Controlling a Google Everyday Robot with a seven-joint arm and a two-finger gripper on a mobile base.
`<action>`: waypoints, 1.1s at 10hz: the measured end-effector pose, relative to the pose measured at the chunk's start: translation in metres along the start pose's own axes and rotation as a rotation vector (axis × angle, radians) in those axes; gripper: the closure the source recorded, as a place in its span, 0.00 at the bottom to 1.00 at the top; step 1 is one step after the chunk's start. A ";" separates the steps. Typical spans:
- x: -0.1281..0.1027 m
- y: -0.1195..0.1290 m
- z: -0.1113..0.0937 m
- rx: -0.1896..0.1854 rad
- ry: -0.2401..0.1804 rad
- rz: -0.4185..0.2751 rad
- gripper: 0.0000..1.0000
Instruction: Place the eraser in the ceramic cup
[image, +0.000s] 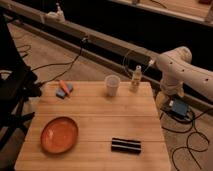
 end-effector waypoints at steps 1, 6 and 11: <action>0.000 0.000 0.000 0.000 0.000 0.000 0.20; -0.020 0.046 -0.035 -0.035 -0.091 -0.157 0.20; -0.001 0.152 -0.051 -0.194 -0.262 -0.464 0.20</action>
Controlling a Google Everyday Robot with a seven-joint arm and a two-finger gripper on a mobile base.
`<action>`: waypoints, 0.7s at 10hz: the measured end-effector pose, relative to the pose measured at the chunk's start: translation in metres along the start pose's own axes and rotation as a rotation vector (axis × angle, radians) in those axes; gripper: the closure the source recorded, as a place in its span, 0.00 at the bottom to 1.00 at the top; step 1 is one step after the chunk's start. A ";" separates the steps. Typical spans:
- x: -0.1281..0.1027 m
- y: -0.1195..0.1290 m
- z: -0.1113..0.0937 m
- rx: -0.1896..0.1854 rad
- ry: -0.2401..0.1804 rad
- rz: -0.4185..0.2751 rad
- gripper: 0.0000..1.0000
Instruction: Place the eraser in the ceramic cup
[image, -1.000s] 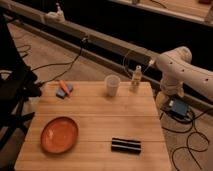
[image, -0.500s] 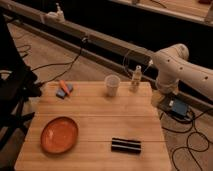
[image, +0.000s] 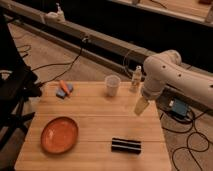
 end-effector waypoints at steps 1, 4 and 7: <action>0.007 0.023 0.007 -0.026 -0.020 -0.075 0.20; 0.017 0.048 0.016 -0.049 -0.036 -0.160 0.20; 0.014 0.050 0.024 -0.057 -0.037 -0.168 0.20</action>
